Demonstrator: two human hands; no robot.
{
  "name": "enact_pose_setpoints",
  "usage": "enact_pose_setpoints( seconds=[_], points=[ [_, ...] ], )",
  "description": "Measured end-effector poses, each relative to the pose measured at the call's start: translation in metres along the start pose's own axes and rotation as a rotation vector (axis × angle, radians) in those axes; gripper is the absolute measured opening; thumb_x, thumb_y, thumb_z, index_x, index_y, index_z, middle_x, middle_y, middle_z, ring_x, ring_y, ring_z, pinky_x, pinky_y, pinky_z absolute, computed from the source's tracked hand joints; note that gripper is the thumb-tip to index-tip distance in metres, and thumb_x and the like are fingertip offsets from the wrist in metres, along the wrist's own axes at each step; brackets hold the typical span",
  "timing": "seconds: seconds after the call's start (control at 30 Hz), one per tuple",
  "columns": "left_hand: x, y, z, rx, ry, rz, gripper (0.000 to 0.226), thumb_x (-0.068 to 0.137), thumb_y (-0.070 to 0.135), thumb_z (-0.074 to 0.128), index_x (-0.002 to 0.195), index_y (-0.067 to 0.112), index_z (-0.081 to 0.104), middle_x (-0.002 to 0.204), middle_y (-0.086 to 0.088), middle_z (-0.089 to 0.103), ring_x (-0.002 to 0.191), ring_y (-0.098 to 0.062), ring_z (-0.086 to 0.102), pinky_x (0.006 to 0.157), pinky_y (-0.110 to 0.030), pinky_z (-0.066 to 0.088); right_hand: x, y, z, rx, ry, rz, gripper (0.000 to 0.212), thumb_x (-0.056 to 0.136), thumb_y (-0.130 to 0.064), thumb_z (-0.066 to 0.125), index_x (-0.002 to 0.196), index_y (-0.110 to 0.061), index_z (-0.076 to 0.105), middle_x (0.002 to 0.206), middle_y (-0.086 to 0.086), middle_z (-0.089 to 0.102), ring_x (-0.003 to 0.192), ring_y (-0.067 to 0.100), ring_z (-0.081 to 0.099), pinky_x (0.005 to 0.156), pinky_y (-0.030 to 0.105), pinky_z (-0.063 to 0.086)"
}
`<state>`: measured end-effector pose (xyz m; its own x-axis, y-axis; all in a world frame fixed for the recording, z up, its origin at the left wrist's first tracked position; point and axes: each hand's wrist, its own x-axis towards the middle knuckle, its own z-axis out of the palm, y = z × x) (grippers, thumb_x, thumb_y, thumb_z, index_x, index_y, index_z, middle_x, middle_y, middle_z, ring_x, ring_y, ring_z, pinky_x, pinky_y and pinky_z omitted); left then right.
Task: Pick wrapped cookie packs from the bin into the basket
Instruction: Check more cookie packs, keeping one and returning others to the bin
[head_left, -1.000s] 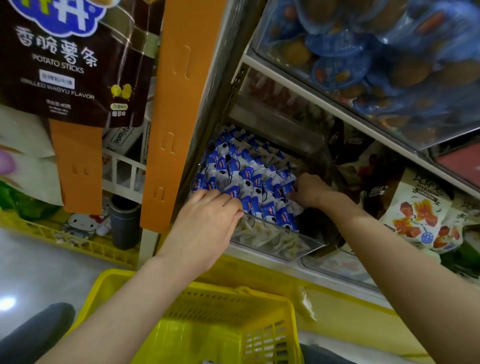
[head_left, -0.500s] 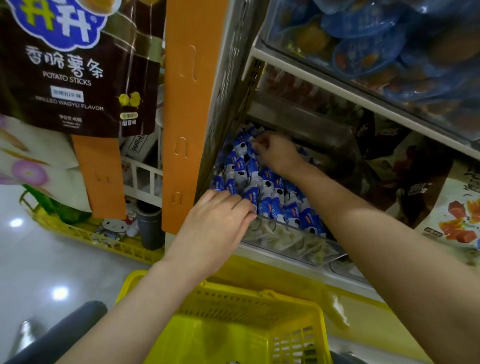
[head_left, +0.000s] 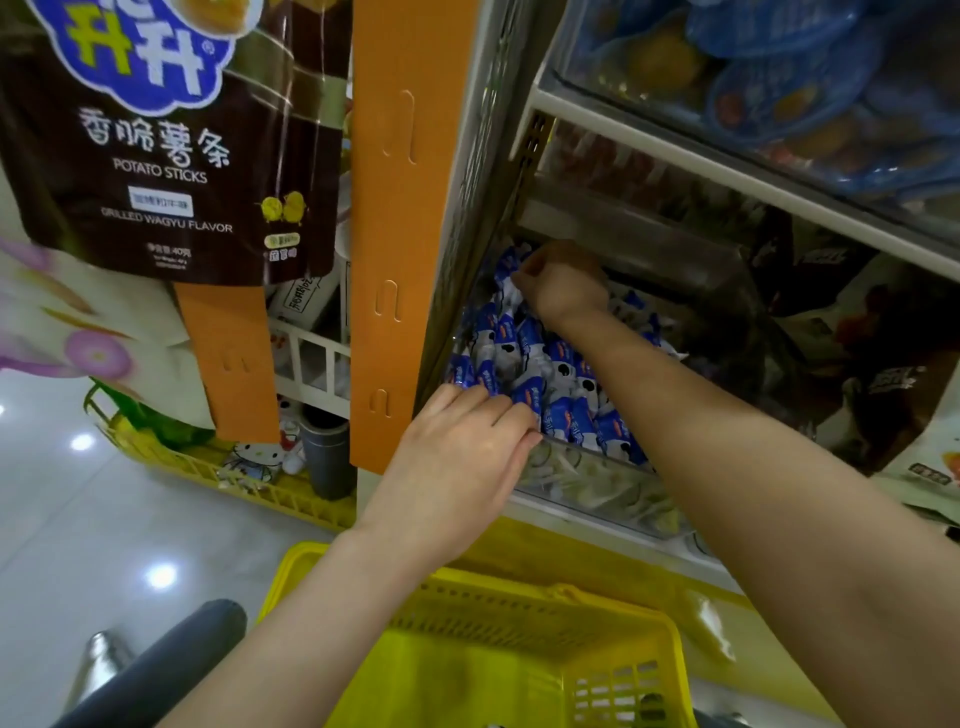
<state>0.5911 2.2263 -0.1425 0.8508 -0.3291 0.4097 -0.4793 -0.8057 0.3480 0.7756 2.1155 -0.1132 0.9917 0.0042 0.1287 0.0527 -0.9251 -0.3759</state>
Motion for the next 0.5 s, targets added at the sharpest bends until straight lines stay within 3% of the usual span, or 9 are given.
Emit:
enact_pose_setpoints(
  seconds=[0.17,0.27,0.3,0.43,0.5],
  points=[
    [-0.004,0.007,0.000,-0.076,0.061,-0.026,0.020,0.092,0.019,0.046,0.102,0.011,0.062,0.096,-0.003,0.063,0.090,-0.021,0.057,0.084,-0.033,0.042,-0.044,0.006,-0.034,0.328,0.148,-0.070,0.019,0.092,-0.023,0.055,0.103,-0.010,0.062,0.100,0.006,0.064,0.093,0.019,0.061,0.083,0.032,0.050],
    [-0.010,0.019,0.000,-0.144,0.145,-0.029,0.024,0.093,0.017,0.042,0.110,0.009,0.057,0.102,-0.005,0.057,0.097,-0.018,0.050,0.084,-0.026,0.036,-0.086,0.010,-0.055,0.632,0.144,-0.032,0.003,0.089,-0.018,0.060,0.086,-0.017,0.061,0.082,-0.001,0.060,0.076,0.011,0.063,0.062,0.020,0.055],
    [-0.014,0.024,0.001,-0.197,0.166,-0.037,0.024,0.094,0.018,0.040,0.111,0.010,0.055,0.102,-0.003,0.056,0.096,-0.015,0.047,0.084,-0.025,0.034,-0.101,0.011,-0.062,0.703,0.138,-0.046,0.009,0.088,-0.015,0.061,0.081,-0.020,0.059,0.077,-0.002,0.058,0.068,0.007,0.062,0.054,0.015,0.052],
    [-0.036,0.041,0.001,-0.654,0.207,-0.257,0.012,0.095,0.030,0.035,0.096,0.028,0.047,0.087,0.010,0.051,0.082,-0.007,0.049,0.071,-0.020,0.039,-0.164,0.024,-0.073,0.871,0.045,-0.082,0.015,0.087,-0.008,0.061,0.077,-0.019,0.059,0.069,-0.001,0.058,0.055,-0.002,0.058,0.049,0.014,0.049],
    [-0.043,0.046,0.002,-0.848,0.195,-0.400,0.022,0.096,0.042,0.032,0.090,0.026,0.046,0.081,0.008,0.052,0.079,-0.014,0.053,0.069,-0.024,0.042,-0.190,0.032,-0.070,0.880,0.013,-0.102,0.014,0.086,-0.007,0.062,0.078,-0.019,0.059,0.066,-0.006,0.059,0.055,-0.002,0.056,0.049,0.014,0.048]
  ],
)
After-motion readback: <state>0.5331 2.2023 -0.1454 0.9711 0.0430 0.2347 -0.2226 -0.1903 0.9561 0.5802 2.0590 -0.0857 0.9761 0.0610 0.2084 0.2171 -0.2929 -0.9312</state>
